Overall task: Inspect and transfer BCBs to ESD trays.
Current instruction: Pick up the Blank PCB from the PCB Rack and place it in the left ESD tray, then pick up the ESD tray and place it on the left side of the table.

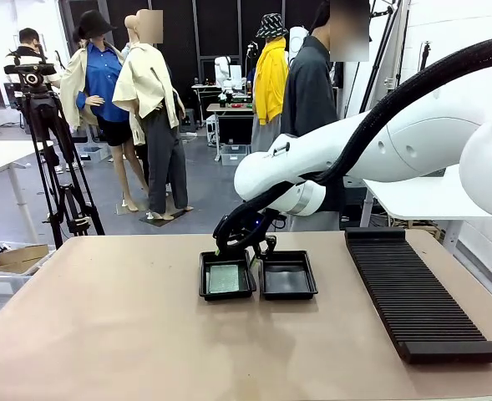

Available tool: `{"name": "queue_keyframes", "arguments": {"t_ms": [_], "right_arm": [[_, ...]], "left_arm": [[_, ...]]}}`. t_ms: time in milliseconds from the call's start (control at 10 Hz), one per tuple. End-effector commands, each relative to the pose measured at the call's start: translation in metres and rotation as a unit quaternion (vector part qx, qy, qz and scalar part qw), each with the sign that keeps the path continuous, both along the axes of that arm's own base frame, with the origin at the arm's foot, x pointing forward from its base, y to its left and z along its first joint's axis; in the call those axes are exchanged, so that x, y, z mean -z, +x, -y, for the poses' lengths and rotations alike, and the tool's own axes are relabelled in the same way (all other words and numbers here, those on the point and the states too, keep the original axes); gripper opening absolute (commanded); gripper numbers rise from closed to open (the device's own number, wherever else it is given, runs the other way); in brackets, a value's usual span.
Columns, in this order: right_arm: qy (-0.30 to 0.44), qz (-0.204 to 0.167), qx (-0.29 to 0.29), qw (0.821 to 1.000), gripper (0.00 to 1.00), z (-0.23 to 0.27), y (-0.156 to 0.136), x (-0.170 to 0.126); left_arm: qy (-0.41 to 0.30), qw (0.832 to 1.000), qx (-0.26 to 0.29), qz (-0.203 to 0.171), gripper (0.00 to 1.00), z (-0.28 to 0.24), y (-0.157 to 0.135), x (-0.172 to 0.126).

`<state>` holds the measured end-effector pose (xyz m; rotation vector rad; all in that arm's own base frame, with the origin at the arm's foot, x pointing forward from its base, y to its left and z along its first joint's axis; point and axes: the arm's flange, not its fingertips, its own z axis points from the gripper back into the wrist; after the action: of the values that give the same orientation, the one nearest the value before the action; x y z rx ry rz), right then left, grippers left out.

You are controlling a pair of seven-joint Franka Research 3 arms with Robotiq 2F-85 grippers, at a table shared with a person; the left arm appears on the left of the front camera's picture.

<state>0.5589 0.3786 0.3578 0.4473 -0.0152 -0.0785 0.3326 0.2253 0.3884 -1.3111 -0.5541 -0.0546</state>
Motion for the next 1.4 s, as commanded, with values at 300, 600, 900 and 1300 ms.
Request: {"name": "queue_keyframes", "arguments": {"t_ms": [300, 600, 900, 1300], "right_arm": [[0.004, 0.004, 0.005, 1.000, 1.00, 0.0004, 0.0010, 0.0010], [0.004, 0.004, 0.005, 1.000, 1.00, 0.0004, 0.0010, 0.0010], [0.004, 0.004, 0.005, 1.000, 1.00, 0.0004, 0.0010, 0.0010], [0.004, 0.004, 0.005, 1.000, 1.00, 0.0004, 0.0010, 0.0010]], "left_arm": [[0.001, 1.000, -0.004, -0.003, 1.00, -0.0008, -0.0013, -0.0020], [0.001, 1.000, -0.004, -0.003, 1.00, -0.0008, -0.0013, -0.0020], [0.001, 1.000, -0.004, -0.003, 1.00, -0.0008, -0.0013, -0.0020], [0.001, 1.000, -0.004, -0.003, 1.00, -0.0008, -0.0013, -0.0020]]}}
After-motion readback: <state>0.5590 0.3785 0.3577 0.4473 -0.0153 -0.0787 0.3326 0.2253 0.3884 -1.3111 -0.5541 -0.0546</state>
